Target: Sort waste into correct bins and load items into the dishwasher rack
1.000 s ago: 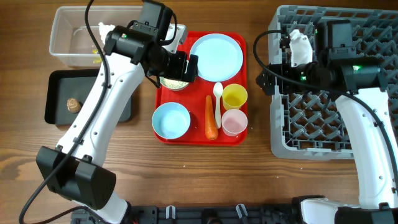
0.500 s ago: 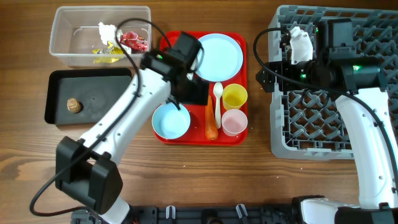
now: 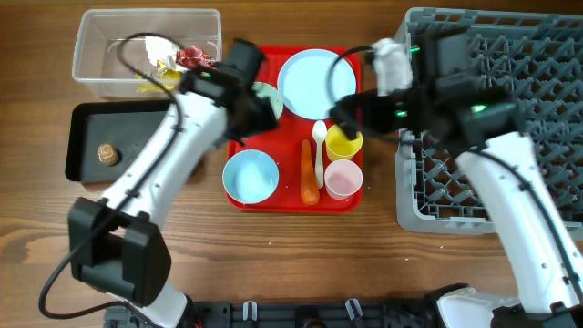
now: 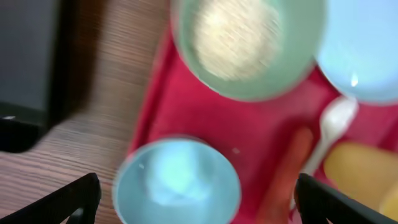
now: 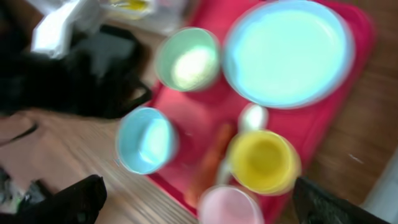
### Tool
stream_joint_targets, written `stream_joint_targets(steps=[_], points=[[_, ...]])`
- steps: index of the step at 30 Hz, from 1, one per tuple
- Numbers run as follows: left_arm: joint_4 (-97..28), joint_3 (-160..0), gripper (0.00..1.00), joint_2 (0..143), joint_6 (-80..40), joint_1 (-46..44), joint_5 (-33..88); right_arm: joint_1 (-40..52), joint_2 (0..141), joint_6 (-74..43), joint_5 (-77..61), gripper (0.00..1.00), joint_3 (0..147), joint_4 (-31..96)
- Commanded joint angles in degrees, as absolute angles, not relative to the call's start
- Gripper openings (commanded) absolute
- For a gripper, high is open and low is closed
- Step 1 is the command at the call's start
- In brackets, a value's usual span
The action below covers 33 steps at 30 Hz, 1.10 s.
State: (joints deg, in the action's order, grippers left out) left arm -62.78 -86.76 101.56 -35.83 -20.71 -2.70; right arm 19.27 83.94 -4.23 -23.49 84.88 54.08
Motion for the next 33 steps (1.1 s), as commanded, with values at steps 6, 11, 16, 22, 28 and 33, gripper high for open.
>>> stream_joint_targets(steps=[6,11,16,22,28,33], points=[[-64.58,-86.52,0.97,92.14,-25.98,-8.75,0.47,30.92,89.69,-13.39,-18.31,0.98,84.6,48.51],[-67.46,-86.46,0.96,90.08,-22.76,-10.31,1.04,30.85,91.35,-16.01,-17.5,0.98,84.62,46.52],[-70.32,-82.65,0.96,90.08,-22.68,-15.18,1.02,28.05,90.13,-16.97,-17.32,0.98,84.64,46.48],[-66.83,-72.84,0.96,90.08,-24.18,-21.76,1.04,23.53,89.73,-16.34,-17.26,0.98,84.64,49.3],[-59.48,-65.73,0.94,90.11,-24.27,-26.68,1.02,19.42,89.73,-14.74,-17.32,0.99,84.64,51.11],[-52.21,-62.5,0.93,90.13,-18.39,-31.81,0.73,18.28,89.73,-11.88,-17.28,0.99,84.64,52.66]])
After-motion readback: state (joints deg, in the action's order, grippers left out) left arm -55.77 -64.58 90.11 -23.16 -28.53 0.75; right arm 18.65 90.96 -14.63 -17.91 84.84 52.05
